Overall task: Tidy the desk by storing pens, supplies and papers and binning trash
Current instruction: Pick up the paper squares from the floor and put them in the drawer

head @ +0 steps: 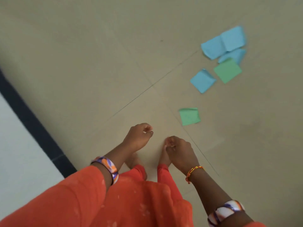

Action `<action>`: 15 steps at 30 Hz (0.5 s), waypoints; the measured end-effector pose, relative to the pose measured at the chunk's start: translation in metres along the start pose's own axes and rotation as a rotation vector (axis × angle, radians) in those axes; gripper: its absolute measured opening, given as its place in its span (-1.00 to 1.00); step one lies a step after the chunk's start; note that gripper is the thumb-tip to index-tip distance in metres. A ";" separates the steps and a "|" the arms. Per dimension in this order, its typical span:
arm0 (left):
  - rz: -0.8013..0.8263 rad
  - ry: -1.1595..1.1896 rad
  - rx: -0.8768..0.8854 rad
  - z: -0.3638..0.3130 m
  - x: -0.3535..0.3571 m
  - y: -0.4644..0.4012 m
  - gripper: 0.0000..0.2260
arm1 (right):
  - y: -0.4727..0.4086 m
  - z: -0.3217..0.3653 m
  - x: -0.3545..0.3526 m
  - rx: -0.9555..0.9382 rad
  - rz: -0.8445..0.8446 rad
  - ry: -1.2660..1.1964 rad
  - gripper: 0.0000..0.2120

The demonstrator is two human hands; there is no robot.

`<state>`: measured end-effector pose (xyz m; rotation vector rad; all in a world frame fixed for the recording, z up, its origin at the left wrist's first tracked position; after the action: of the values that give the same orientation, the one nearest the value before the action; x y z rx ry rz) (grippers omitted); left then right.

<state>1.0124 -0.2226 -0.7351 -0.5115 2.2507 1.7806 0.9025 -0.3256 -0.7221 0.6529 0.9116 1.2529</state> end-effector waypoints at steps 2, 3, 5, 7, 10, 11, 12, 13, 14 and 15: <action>0.037 -0.005 -0.046 -0.023 0.013 -0.014 -0.86 | -0.003 -0.027 -0.031 0.067 -0.081 -0.114 -0.78; 0.077 0.012 -0.068 -0.034 0.023 -0.024 -0.92 | -0.006 -0.044 -0.044 0.115 -0.126 -0.173 -0.79; 0.166 0.042 -0.123 -0.048 0.048 -0.050 -0.94 | -0.016 -0.087 -0.065 0.229 -0.214 -0.295 -0.79; 0.193 0.034 -0.129 -0.058 0.065 -0.092 -0.70 | -0.030 -0.132 -0.074 0.363 -0.298 -0.507 -0.76; 0.102 -0.197 0.031 -0.078 0.081 -0.175 -0.36 | -0.063 -0.174 -0.065 0.514 -0.371 -0.997 -0.71; 0.088 -0.403 0.094 -0.071 0.090 -0.215 -0.31 | -0.078 -0.180 -0.056 0.558 -0.388 -1.199 -0.66; 0.054 -0.615 0.116 -0.068 0.092 -0.242 -0.30 | -0.096 -0.183 -0.046 0.600 -0.405 -1.352 -0.60; -0.016 -0.772 0.126 -0.066 0.090 -0.264 -0.29 | -0.115 -0.186 -0.036 0.634 -0.412 -1.441 -0.52; -0.117 -0.841 0.139 -0.051 0.093 -0.295 -0.28 | -0.135 -0.188 -0.025 0.657 -0.422 -1.481 -0.44; -0.173 -0.856 0.147 -0.062 0.089 -0.289 -0.29 | -0.153 -0.190 -0.016 0.686 -0.448 -1.483 -0.36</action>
<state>1.0507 -0.3528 -1.0123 0.0913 1.6446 1.3560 0.8158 -0.3857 -0.9419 1.4935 0.1231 -0.1693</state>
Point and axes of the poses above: each hand's wrist, its own y-axis away from the middle knuckle, its own x-axis out of the palm, z = x × y, the point moved 9 cm from there along -y, towards the middle knuckle, and after that the axes turned 7 degrees about -y, right-handed, at the moved point
